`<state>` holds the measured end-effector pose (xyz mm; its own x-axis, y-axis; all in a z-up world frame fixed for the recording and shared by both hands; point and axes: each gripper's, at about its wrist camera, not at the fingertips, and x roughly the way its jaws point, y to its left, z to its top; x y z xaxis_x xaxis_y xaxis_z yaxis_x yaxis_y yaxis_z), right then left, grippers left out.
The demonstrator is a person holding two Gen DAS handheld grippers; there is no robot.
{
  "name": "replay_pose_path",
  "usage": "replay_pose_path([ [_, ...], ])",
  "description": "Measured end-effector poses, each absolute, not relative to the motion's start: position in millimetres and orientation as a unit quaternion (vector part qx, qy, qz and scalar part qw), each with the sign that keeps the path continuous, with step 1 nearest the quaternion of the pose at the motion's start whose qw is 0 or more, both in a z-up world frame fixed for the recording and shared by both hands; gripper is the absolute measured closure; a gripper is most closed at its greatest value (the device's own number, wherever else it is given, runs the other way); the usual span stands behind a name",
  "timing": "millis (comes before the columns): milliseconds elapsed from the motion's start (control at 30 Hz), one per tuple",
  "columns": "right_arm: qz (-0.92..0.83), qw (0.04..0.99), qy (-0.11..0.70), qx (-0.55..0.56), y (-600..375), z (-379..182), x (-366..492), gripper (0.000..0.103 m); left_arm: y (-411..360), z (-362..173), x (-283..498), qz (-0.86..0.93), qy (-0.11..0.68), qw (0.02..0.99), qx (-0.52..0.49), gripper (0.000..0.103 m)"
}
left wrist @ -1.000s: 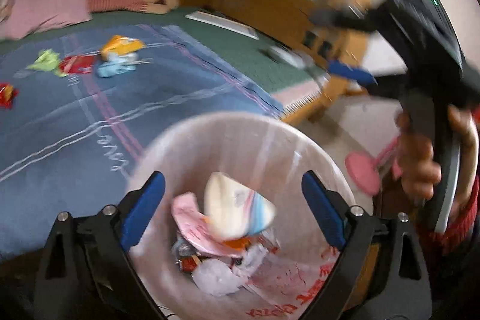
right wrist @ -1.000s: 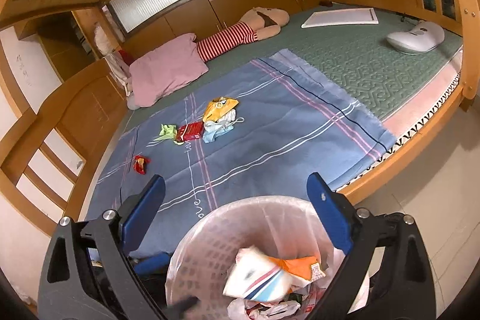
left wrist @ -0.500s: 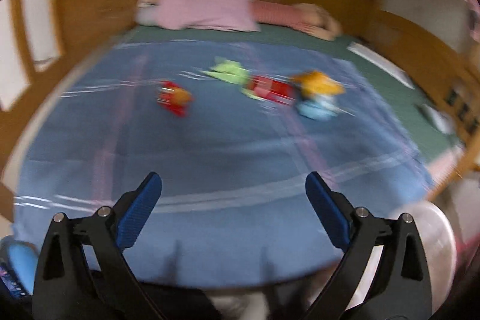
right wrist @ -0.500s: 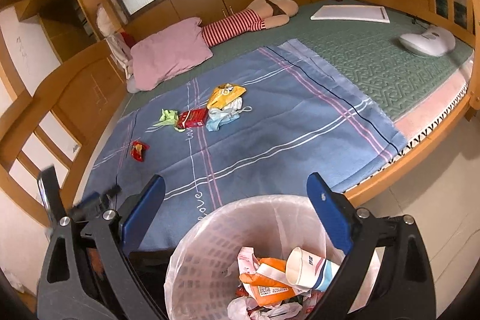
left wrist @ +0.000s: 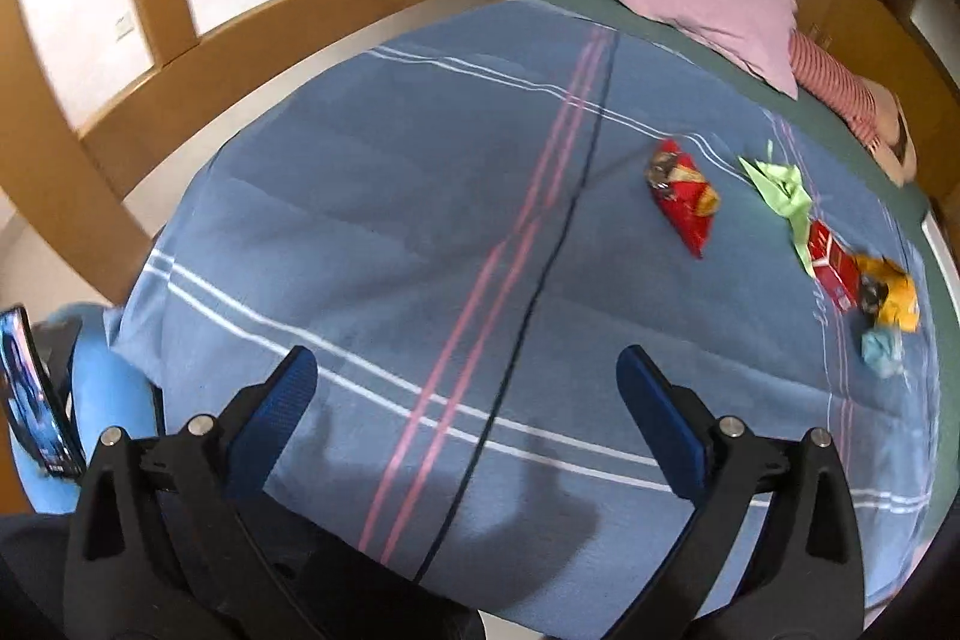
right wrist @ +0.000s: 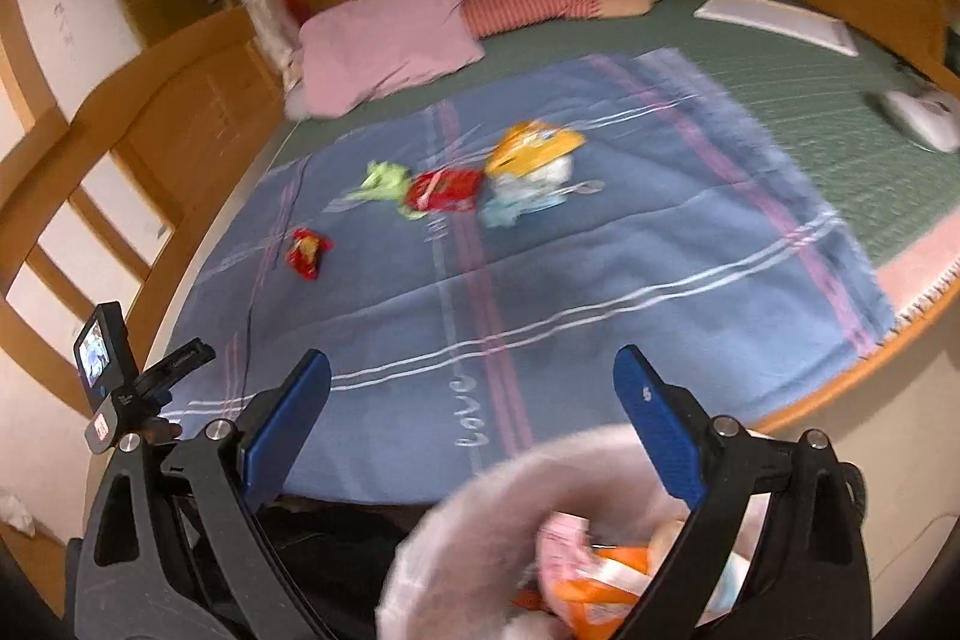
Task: Collect trash
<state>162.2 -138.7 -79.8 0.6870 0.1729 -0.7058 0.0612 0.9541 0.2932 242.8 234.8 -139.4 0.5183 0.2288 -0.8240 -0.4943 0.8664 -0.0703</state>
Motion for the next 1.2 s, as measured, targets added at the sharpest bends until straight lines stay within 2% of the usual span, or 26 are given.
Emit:
replay_pose_path([
  [333, 0.066, 0.891, 0.44, 0.093, -43, -112, 243, 0.01, 244, -155, 241, 0.197, 0.46, 0.84, -0.21, 0.003],
  [500, 0.077, 0.885, 0.453, 0.069, -2, -127, 268, 0.01, 243, -156, 246, 0.206, 0.465, 0.838, -0.198, 0.003],
  [667, 0.1, 0.884, 0.451, 0.064, 29, -134, 306, 0.01, 273, -166, 230, 0.264, 0.433, 0.808, -0.3, 0.003],
  [833, 0.14, 0.881, 0.45, 0.039, 70, -147, 361, 0.01, 275, -162, 230, 0.275, 0.427, 0.817, -0.274, 0.003],
  [967, 0.128, 0.88, 0.457, -0.024, 106, -169, 416, 0.01, 282, -165, 228, 0.274, 0.428, 0.803, -0.311, 0.003],
  [1100, 0.095, 0.859, 0.503, -0.003, 116, -210, 472, 0.01, 282, -164, 230, 0.281, 0.421, 0.803, -0.313, 0.003],
  [1200, 0.087, 0.857, 0.508, 0.006, 119, -225, 487, 0.01, 277, -162, 234, 0.284, 0.421, 0.811, -0.29, 0.003],
])
